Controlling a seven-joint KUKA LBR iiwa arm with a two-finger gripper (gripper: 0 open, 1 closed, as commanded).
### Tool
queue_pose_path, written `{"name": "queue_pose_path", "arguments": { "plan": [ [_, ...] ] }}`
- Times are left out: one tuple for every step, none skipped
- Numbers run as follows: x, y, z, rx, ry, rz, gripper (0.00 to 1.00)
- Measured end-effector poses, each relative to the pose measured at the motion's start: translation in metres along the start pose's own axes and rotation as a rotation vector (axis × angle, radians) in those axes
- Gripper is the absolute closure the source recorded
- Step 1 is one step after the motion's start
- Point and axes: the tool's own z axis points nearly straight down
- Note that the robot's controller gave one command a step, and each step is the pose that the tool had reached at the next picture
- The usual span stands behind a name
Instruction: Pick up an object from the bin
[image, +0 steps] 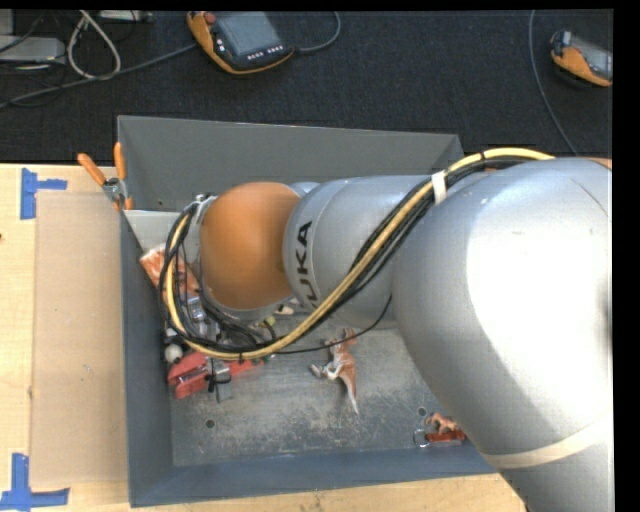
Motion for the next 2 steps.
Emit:
{"name": "queue_pose_path", "arguments": {
  "plan": [
    [0.0934, -0.014, 0.0033, -0.005, 0.026, 0.007, 1.0],
    [0.0934, -0.0141, 0.0033, -0.005, 0.026, 0.008, 1.0]
  ]
}}
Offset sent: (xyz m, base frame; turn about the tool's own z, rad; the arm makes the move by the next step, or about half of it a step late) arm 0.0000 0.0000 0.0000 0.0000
